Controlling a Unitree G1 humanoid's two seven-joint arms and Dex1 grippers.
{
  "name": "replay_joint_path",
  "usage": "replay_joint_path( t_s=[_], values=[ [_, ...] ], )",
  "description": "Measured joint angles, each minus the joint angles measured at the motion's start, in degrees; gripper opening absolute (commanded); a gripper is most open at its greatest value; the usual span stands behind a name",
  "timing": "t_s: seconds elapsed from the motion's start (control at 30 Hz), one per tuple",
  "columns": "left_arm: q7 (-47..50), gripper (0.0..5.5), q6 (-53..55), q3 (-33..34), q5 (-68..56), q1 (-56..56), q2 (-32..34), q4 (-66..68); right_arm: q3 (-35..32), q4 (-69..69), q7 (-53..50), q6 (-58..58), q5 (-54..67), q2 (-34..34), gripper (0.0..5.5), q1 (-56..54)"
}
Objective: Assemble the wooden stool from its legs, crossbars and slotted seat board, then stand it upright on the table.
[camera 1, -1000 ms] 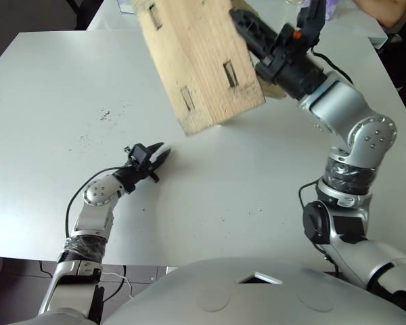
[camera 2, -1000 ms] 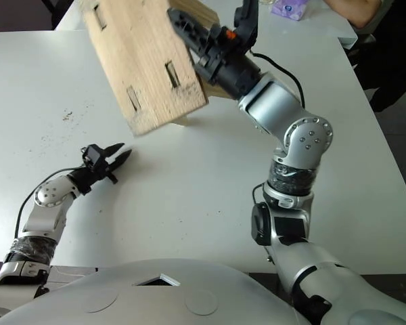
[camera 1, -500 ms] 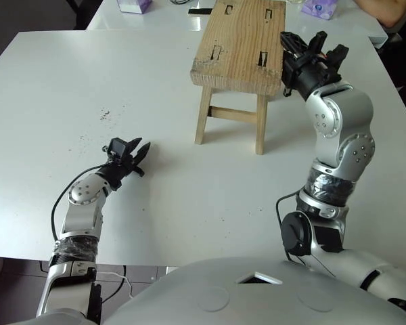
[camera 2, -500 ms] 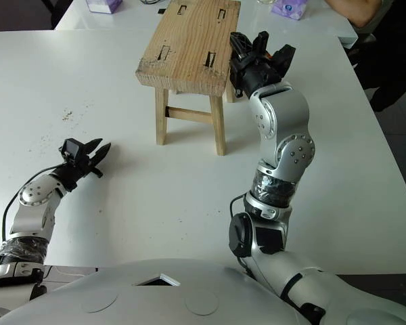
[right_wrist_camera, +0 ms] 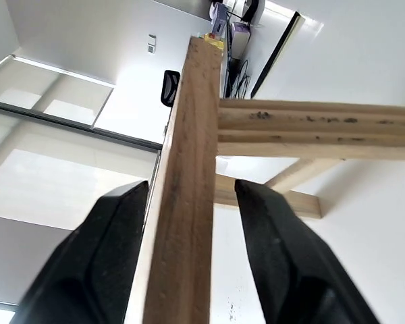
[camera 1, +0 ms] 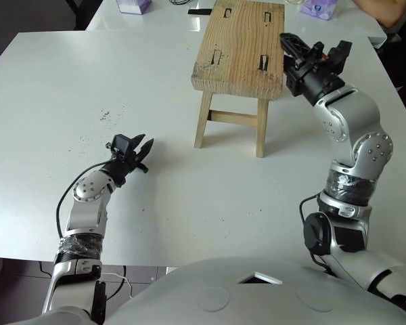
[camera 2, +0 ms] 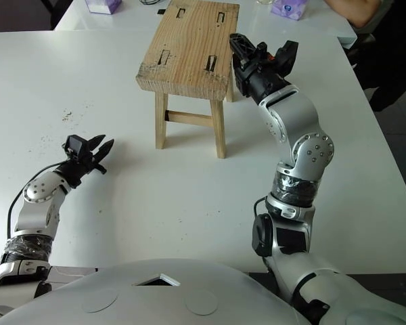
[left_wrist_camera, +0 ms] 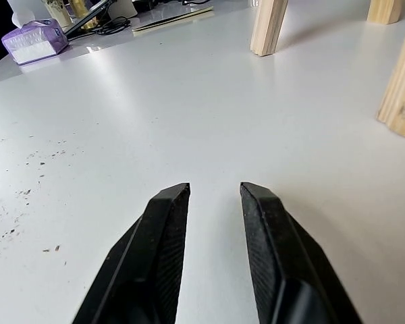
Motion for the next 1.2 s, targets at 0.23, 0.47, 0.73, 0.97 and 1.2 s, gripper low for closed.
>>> replay_joint_path(
  t_s=[0.23, 0.47, 0.73, 0.97, 1.2],
  values=[
    [9.6, 1.38, 1.4, 4.6, -1.0, -4.2, -3.8, -1.5, -2.0, 10.1, 16.9, -8.4, -20.3, -9.6, 2.31, 2.5],
    [14.8, 1.38, -1.7, 4.0, 0.8, -5.4, -8.9, 1.8, 15.0, 27.6, 22.2, -28.5, -57.3, -13.1, 2.31, 11.8],
    [25.4, 1.38, -18.5, 3.0, 6.8, -11.6, -15.8, 23.1, 25.2, 49.8, 26.1, -56.7, -85.6, -9.5, 2.31, 14.3],
    [26.7, 1.38, -25.8, 0.7, 9.3, -17.6, -17.3, 34.4, 21.2, 58.7, 27.3, -62.1, -88.3, -6.4, 2.31, 10.3],
    [25.8, 1.38, -28.6, 1.0, 8.3, -21.1, -17.5, 41.2, 16.8, 64.0, 27.1, -63.7, -88.9, -5.3, 2.31, 7.8]
  ],
)
